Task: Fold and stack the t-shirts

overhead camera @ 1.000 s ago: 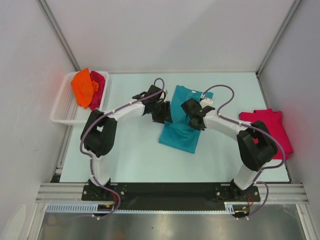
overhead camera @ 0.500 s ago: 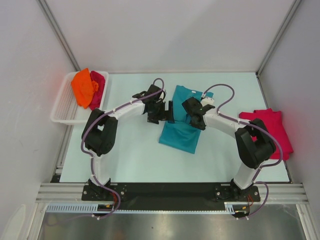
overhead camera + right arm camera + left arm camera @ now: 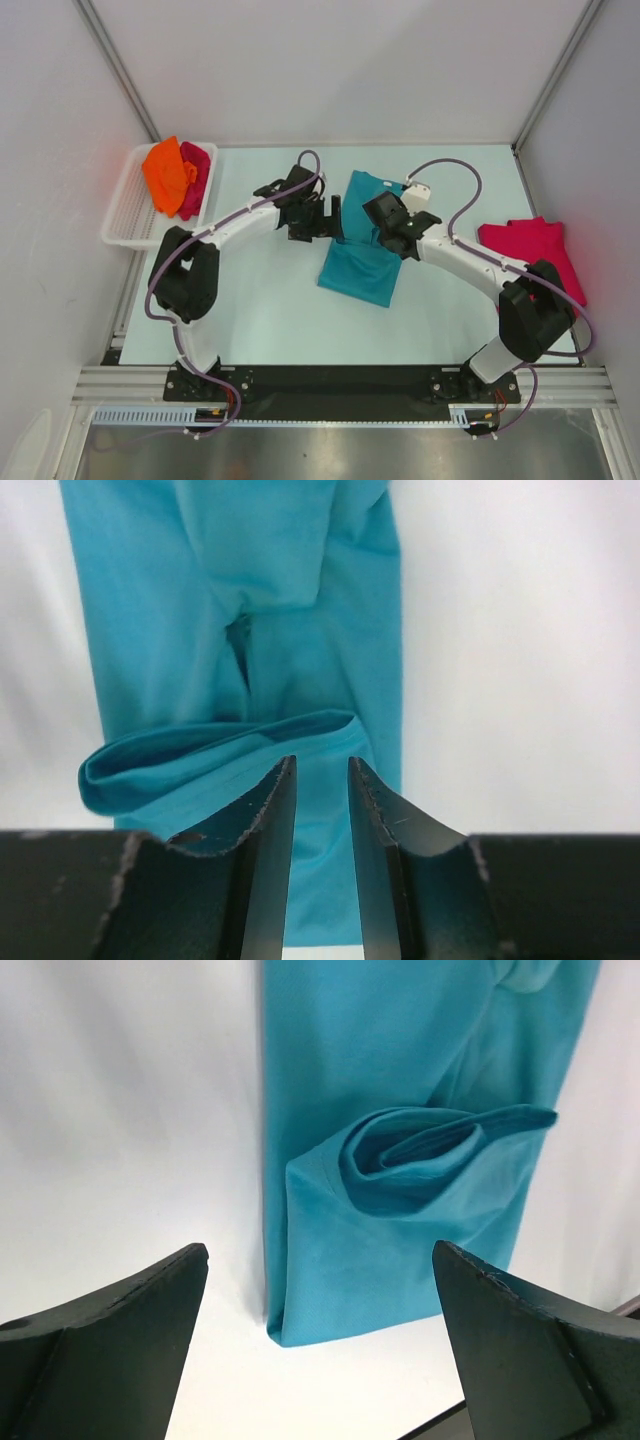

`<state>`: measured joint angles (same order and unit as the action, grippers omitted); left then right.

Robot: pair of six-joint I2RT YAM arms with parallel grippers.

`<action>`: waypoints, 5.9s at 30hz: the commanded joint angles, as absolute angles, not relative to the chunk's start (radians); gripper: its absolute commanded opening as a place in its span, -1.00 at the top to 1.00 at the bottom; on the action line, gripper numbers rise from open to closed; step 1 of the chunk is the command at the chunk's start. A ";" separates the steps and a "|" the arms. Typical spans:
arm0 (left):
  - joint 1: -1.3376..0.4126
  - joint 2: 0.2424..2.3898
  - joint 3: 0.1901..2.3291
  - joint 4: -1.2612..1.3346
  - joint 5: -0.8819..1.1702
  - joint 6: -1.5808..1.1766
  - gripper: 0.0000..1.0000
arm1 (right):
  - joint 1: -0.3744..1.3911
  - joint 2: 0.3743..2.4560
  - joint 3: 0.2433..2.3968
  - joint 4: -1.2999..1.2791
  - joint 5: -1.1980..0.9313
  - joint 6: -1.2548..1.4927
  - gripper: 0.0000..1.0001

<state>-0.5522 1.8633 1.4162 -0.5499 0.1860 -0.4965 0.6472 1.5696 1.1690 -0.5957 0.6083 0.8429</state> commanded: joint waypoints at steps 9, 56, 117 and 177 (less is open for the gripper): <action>-0.549 1.792 1.333 -0.509 0.187 -0.508 -0.99 | 0.701 1.670 1.163 -0.552 0.542 0.871 0.41; -0.655 1.663 1.042 -0.396 0.210 -0.548 -0.99 | 0.704 1.603 1.172 -0.702 0.707 0.911 0.33; -0.710 1.829 1.091 -0.296 0.288 -0.534 -0.18 | 0.854 1.651 0.873 -0.644 0.526 1.083 1.00; -0.710 1.344 1.143 -0.620 0.222 -0.562 1.00 | 1.192 1.382 1.235 -1.191 0.811 1.302 1.00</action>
